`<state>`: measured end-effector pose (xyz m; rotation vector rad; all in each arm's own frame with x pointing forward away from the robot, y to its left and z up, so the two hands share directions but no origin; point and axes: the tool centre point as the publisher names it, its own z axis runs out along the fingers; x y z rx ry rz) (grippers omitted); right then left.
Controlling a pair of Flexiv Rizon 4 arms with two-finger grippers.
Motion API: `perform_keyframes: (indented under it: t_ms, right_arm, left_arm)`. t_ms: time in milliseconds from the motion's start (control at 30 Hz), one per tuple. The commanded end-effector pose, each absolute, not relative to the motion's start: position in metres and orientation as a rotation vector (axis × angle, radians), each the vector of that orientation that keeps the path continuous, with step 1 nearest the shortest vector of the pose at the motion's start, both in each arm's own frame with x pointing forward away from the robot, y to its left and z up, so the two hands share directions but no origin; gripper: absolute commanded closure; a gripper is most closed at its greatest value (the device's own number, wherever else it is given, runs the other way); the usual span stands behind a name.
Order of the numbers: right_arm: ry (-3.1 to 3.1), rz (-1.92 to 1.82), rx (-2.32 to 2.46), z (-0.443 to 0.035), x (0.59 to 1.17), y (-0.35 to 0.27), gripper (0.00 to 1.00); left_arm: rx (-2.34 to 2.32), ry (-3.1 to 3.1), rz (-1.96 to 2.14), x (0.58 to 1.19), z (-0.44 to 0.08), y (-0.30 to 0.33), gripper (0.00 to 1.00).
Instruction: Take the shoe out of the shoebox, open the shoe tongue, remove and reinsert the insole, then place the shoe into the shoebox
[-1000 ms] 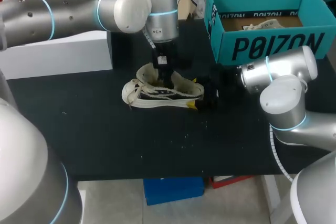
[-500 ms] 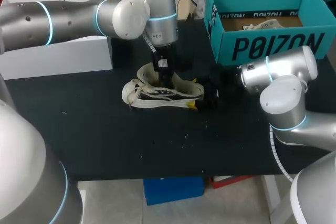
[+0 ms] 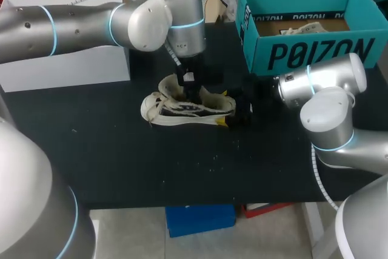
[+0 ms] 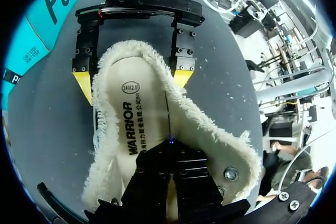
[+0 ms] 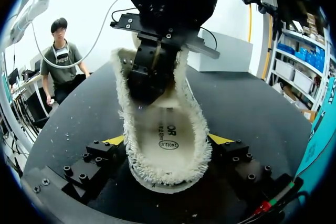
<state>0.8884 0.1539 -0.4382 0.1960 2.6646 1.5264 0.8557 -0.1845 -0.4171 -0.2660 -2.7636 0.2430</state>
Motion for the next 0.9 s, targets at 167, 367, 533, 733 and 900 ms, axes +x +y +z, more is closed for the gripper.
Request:
perform_keyframes:
  t_ms: [167,367,533,733,900]
  right_arm:
    - [2.666,1.527,0.198,-0.439,0.891,0.153,1.00]
    - [2.666,1.527,0.198,-0.439,0.891,0.153,1.00]
    - [2.666,1.527,0.198,-0.439,0.891,0.153,1.00]
    - [2.666,1.527,0.198,-0.439,0.891,0.153,1.00]
    - [2.666,1.527,0.198,-0.439,0.891,0.153,1.00]
  left_arm:
    - [-0.316,-2.748,0.357,0.849,-0.412,-0.188,0.00]
    - [-0.330,-2.773,0.340,0.849,-0.402,-0.186,0.33]
    - [-0.329,-2.776,0.330,0.849,-0.405,-0.184,0.73]
    - [-0.310,-2.795,0.340,0.852,-0.404,-0.180,1.00]
    - [-0.304,-2.809,0.348,0.858,-0.403,-0.178,1.00]
